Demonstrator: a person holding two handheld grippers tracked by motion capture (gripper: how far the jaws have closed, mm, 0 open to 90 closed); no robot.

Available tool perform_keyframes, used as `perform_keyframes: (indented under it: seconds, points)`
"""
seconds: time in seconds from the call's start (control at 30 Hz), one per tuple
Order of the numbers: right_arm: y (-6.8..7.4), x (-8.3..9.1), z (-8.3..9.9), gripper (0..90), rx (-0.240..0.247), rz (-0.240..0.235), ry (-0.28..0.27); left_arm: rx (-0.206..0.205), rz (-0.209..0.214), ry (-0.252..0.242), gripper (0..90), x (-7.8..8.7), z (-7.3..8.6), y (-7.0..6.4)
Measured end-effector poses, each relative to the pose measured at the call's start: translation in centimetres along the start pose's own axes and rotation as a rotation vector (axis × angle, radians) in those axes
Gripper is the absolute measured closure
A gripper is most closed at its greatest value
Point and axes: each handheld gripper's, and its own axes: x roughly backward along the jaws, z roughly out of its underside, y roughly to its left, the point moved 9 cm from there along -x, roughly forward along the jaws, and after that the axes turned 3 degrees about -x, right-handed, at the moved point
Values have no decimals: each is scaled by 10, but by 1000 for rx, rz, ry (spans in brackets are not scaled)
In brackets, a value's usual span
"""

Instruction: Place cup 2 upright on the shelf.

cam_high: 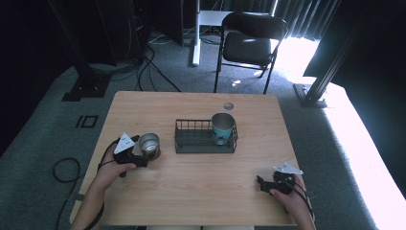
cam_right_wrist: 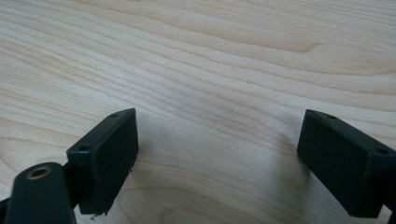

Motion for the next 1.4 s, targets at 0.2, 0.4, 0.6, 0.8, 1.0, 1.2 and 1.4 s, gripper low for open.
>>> perform_keyframes:
  seconds: [0.2, 0.4, 0.6, 0.8, 1.0, 1.2, 1.4]
  points:
    - [0, 0, 0, 121, 0, 0, 0, -5, 8, -16, 24, -9, -5, 0]
    - [0, 0, 0, 121, 0, 0, 0, -20, 8, -23, 24, -14, -8, -2]
    - [0, 0, 0, 121, 0, 0, 0, -14, 4, -24, 54, -17, -9, -3]
    - [0, 0, 0, 121, 0, 0, 0, -4, -11, -20, 137, -16, -10, -1]
    - [0, 0, 0, 121, -1, 0, 1, 15, 4, -19, 140, -15, -15, -5]
    - [0, 0, 0, 121, 0, 0, 0, 17, 6, -43, 140, -7, -31, -5]
    - [0, 0, 0, 121, -1, 0, 1, 13, 30, -84, 140, 2, -53, -8]
